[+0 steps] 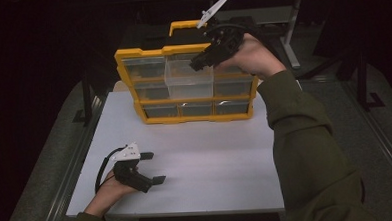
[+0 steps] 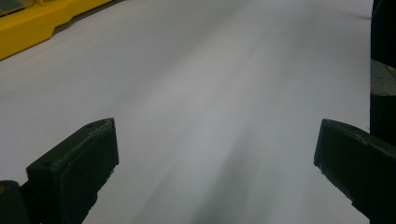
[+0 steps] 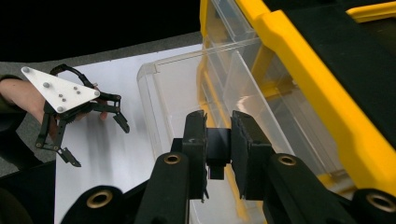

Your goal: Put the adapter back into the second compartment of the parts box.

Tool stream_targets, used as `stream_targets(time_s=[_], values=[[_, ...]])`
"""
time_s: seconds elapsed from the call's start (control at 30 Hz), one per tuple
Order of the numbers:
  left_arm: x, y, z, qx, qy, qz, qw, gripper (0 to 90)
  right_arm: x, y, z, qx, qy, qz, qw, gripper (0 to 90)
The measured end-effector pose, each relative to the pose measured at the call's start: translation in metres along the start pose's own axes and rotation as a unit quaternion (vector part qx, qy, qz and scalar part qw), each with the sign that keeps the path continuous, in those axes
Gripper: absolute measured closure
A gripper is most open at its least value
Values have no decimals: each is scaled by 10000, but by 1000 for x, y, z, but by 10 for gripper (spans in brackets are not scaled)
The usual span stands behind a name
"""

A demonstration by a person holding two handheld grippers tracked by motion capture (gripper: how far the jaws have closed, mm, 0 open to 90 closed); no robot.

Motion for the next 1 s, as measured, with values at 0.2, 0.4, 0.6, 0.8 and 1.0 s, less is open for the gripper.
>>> stream_targets(time_s=[0.2, 0.4, 0.6, 0.8, 1.0], values=[[0, 0, 0, -5, -3, 0, 10000, 0, -14, 0, -1, 1, 32, 111, 9999, 747], [0, 0, 0, 4, -1, 7, 10000, 0, -20, -2, -1, -33, 27, 170, 9998, 719], [0, 0, -1, 4, -2, 14, 10000, 0, -15, -1, -3, -36, -31, 89, 9999, 699], [-1, 0, -1, 18, 2, 4, 10000, 0, -4, -3, -6, -103, -101, 27, 9999, 685], [-1, 0, 1, 72, 7, 9, 10000, 0, 13, -6, -9, -194, -145, -47, 9997, 676]])
Point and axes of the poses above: each handheld gripper's, and its own axes: x roughly backward along the jaws, y roughly out of its top, z roughly to its left, the point moved 8 cm from there along -x, roughly forward along the jaws, and after that the axes turned 4 degrees about -y, right-handed, at the moved point
